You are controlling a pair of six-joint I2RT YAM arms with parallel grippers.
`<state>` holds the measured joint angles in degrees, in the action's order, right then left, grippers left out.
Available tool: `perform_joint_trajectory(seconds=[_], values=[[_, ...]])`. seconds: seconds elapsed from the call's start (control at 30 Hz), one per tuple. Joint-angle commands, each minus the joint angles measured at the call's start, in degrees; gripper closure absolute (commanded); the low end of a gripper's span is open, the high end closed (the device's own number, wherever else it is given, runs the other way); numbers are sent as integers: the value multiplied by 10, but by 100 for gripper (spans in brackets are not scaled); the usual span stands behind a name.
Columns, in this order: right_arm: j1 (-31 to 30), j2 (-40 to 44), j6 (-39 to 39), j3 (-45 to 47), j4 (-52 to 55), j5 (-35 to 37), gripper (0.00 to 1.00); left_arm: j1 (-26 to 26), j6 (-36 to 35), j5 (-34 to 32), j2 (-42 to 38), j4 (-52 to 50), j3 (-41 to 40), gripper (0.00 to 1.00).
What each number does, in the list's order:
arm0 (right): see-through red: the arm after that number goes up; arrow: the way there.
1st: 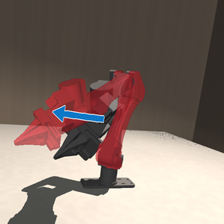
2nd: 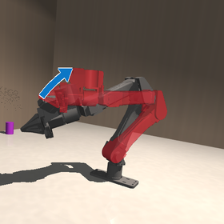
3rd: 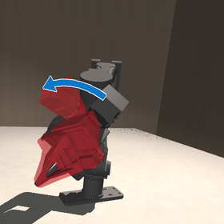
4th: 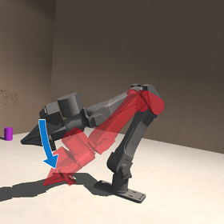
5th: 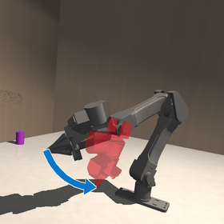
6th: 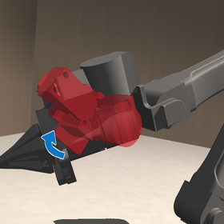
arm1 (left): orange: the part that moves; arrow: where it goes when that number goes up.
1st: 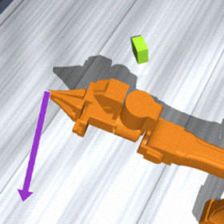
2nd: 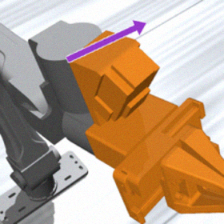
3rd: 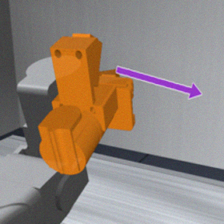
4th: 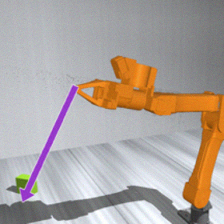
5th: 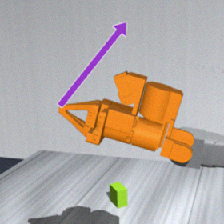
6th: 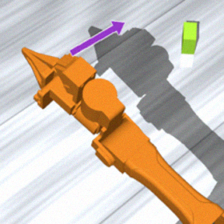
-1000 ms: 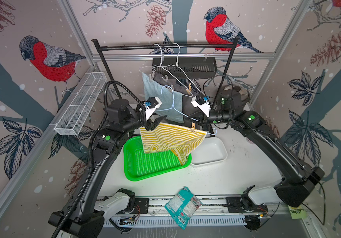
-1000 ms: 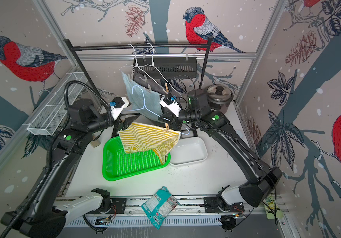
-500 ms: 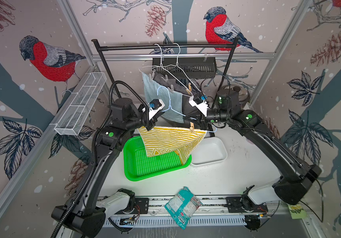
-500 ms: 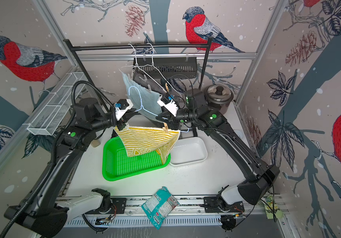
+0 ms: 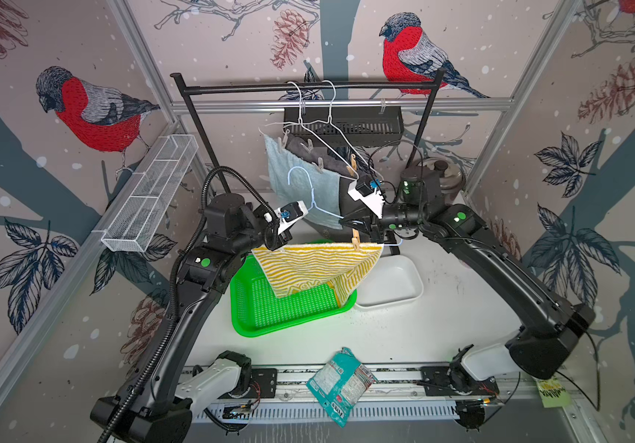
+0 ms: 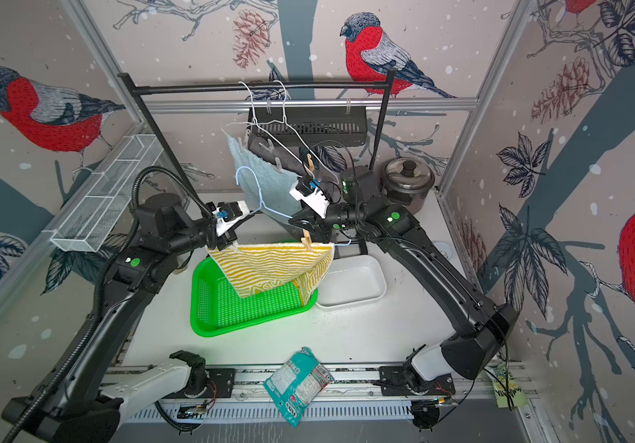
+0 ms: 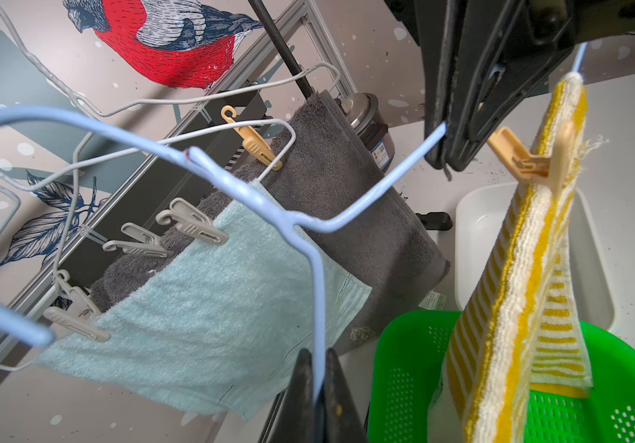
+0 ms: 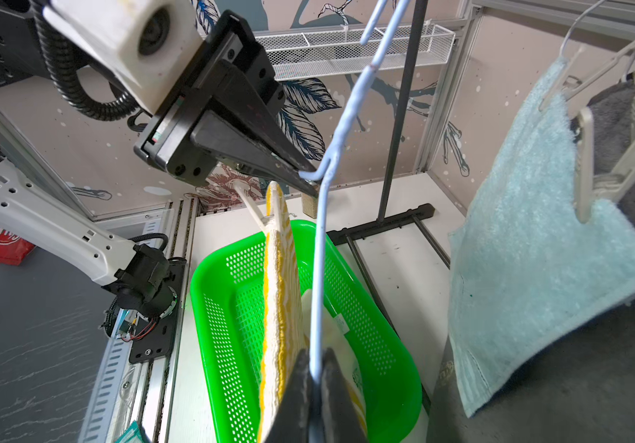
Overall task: Remove the clothespins securing towels to the hanger
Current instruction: Pick up the hanger from the clothesline.
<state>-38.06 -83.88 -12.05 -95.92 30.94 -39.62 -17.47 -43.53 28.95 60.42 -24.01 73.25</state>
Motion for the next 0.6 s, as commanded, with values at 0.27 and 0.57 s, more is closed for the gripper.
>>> perform_joint_trajectory(seconds=[0.27,0.57], values=[[7,118,129,41,-61,117,28,1,-50,-60,-25,32,-13,100],[-42,222,93,184,-71,112,25,1,-47,-59,-35,31,-14,100]])
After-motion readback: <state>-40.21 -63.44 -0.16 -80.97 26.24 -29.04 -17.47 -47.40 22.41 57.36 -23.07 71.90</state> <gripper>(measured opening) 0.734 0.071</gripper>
